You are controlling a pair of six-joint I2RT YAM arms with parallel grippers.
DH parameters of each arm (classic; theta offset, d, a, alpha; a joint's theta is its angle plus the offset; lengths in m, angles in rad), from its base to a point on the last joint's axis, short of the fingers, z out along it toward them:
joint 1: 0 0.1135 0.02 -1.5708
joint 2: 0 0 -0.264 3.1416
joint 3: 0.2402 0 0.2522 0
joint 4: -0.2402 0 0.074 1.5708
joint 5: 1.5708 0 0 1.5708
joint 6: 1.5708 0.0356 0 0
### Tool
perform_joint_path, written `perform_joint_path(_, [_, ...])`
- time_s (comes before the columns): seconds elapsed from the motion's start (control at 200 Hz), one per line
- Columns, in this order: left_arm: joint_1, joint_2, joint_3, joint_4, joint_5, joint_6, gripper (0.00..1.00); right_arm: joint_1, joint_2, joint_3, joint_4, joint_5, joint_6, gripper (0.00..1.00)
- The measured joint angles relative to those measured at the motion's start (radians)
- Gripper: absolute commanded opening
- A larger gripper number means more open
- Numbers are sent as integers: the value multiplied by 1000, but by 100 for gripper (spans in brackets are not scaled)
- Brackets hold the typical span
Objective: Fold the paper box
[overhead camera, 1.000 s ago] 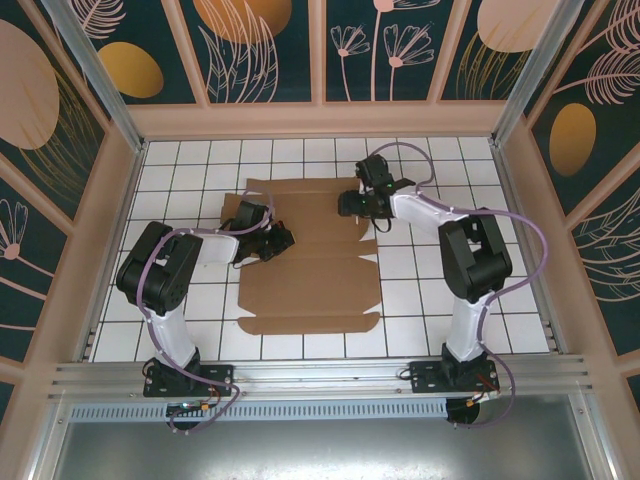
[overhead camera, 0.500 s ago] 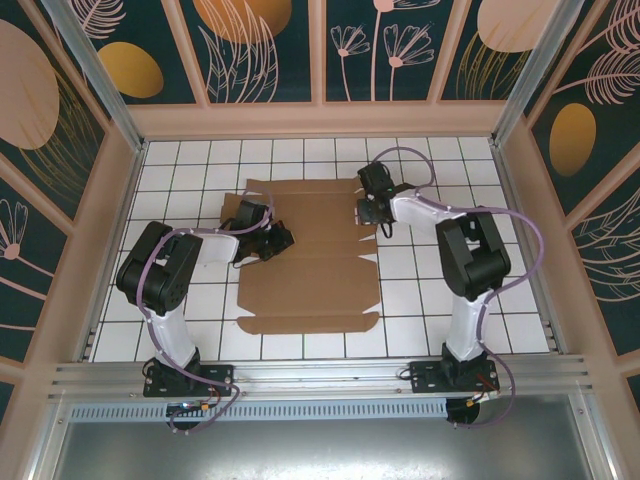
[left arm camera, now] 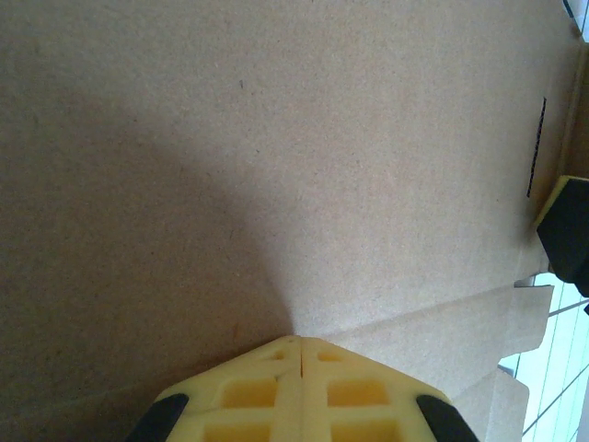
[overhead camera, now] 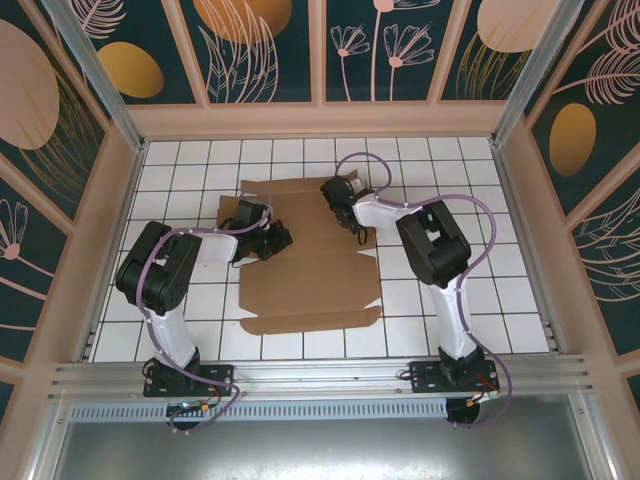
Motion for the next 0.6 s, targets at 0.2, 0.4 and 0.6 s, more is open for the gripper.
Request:
perform_joint_path(0.2, [0,0,0,2,0,0,0,-20,-95,-74,25,-95,29,62])
perform_joint_path(0.4, [0,0,0,5,2,-2,0,-98,-430,-255,108,-352,112,77])
perform_joint_path(0.6, [0,0,0,6,3,-5,0,-222,-642,-455,226,-627,220,81])
